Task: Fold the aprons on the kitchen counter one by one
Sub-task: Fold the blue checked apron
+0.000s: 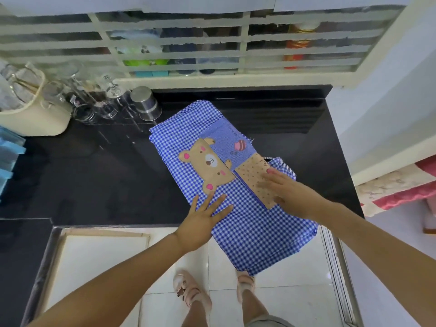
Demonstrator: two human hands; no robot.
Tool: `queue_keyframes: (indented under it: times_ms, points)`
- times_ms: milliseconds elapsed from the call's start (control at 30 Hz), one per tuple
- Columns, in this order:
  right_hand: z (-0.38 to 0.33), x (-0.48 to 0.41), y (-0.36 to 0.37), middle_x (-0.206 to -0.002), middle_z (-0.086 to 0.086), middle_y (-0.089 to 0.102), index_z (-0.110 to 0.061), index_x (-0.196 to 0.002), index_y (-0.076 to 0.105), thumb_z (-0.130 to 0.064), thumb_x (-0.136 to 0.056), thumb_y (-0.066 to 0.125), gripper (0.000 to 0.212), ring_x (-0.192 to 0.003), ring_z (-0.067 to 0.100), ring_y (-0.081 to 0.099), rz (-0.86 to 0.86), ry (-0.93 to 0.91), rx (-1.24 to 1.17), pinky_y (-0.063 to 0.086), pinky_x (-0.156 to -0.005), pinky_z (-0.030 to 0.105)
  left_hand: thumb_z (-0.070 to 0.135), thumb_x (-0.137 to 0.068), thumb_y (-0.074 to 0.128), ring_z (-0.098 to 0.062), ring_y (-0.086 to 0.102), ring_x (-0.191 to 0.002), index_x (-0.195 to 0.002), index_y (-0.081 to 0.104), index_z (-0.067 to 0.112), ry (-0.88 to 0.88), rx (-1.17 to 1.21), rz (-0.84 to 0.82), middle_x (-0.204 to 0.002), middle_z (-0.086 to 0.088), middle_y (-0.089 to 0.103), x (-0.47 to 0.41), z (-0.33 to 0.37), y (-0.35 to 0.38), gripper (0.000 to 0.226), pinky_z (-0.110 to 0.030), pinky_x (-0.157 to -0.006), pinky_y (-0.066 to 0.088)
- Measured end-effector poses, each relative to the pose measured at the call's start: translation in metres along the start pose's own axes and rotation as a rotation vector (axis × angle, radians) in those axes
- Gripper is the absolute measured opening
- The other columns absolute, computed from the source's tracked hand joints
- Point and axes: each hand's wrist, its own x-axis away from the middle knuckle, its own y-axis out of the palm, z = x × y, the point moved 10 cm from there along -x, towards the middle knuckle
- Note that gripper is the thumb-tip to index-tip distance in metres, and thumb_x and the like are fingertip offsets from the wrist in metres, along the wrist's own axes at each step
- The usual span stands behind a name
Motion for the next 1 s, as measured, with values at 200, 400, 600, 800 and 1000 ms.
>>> queue_keyframes:
  times_ms: [200,400,600,800,1000]
  points:
    - [0.003,-0.025,0.029,-0.157,-0.01,0.022,-0.036,-0.147,0.031,-0.054,-0.096,0.034,0.054,-0.145,0.013,0.016,-0.343,0.036,-0.379,0.005,-0.119,0.03,0.03,-0.102,0.04,-0.007,0.0,-0.144,-0.151,0.021,0.031,-0.015,0.479,-0.098,-0.152,0.016,0.007,0.011,-0.005,-0.013,0.052,-0.038,-0.117,-0.002]
    - [-0.014,-0.026,0.012,-0.124,-0.018,0.056,-0.029,-0.127,0.056,-0.051,-0.097,0.036,0.042,-0.104,-0.005,0.054,-0.499,-0.011,-0.503,0.041,-0.091,0.014,-0.004,-0.096,0.037,-0.008,0.054,-0.063,-0.07,0.05,0.015,-0.661,1.423,-0.021,-0.068,0.0,0.054,0.026,-0.089,-0.015,0.034,-0.012,-0.056,0.043]
    - [-0.017,-0.033,0.019,-0.133,-0.009,0.051,-0.025,-0.14,0.036,-0.016,-0.102,0.04,0.039,-0.129,0.019,0.046,-0.513,0.136,-0.668,0.045,-0.098,0.023,0.017,-0.1,0.047,-0.029,0.066,-0.089,-0.101,0.064,0.002,-0.782,1.739,0.019,-0.1,-0.018,0.068,0.024,-0.124,0.0,0.023,-0.034,-0.072,0.058]
    - [-0.039,-0.046,0.019,-0.129,-0.019,0.054,-0.039,-0.122,0.047,-0.035,-0.071,0.082,0.062,-0.121,0.009,0.051,-0.507,-0.039,-0.664,0.033,-0.113,0.04,0.022,-0.102,0.045,-0.035,0.064,-0.104,-0.118,0.061,-0.001,-0.885,1.95,0.037,-0.119,-0.019,0.065,0.025,-0.132,0.011,0.033,-0.042,-0.075,0.059]
    - [-0.062,-0.054,0.017,-0.152,-0.006,0.026,-0.022,-0.146,0.032,-0.04,-0.061,0.086,0.102,-0.135,0.019,0.031,-0.154,-0.078,-0.209,0.023,-0.113,0.028,0.012,-0.103,0.039,-0.025,0.064,-0.076,-0.086,0.06,0.001,-0.972,1.939,0.041,-0.095,-0.019,0.063,0.033,-0.141,0.011,0.029,-0.036,-0.071,0.053]
